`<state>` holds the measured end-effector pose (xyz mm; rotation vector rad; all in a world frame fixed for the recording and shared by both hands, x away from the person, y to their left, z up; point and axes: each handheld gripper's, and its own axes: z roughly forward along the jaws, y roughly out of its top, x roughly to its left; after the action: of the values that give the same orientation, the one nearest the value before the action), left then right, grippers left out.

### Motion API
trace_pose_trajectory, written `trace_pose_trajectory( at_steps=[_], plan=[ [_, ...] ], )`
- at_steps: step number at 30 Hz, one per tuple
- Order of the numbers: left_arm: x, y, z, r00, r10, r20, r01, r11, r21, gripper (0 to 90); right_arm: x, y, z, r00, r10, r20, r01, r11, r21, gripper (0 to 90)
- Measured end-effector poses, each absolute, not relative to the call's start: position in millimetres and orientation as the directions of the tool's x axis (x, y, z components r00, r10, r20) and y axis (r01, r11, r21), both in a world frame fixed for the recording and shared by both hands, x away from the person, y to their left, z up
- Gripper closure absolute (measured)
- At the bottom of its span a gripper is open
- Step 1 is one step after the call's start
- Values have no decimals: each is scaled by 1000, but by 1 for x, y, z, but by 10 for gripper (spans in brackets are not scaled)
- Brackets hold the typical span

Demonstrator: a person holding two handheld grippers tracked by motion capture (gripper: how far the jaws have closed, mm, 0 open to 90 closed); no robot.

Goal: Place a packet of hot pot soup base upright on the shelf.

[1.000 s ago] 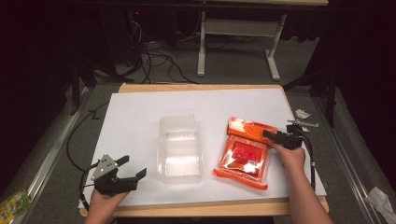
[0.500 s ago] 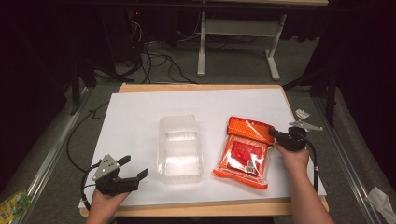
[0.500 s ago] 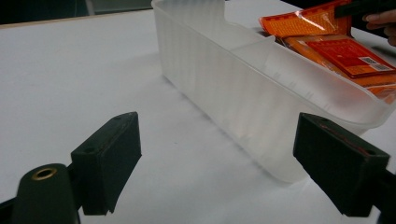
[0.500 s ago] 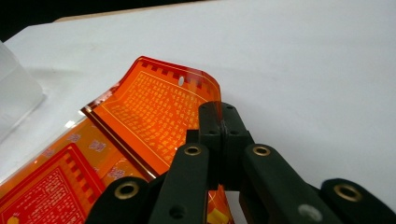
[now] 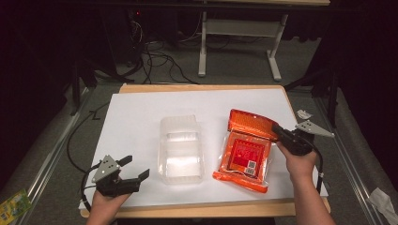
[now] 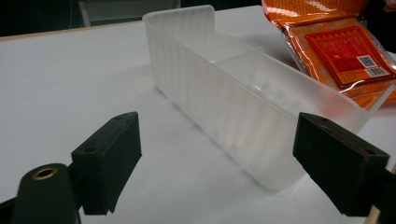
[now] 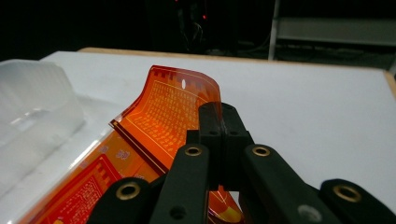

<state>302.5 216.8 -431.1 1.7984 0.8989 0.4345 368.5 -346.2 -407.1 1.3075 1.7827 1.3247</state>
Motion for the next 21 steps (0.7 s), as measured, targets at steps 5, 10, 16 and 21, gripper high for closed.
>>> trace_pose_trajectory(
  at_steps=[5,10,16,21],
  plan=[
    [300,215,-426,657,745,-113,365,-183,913,160,352,-335,-388,-400,913,78,308,53,950,900],
    [296,209,-420,662,742,-108,353,-181,918,161,336,-324,-373,-423,906,29,250,86,964,900],
    [291,198,-411,672,730,-121,350,-169,921,166,318,-314,-358,-445,895,3,194,93,977,900],
    [290,184,-402,675,726,-132,355,-163,921,173,304,-307,-349,-465,885,-3,157,86,984,900]
  ],
)
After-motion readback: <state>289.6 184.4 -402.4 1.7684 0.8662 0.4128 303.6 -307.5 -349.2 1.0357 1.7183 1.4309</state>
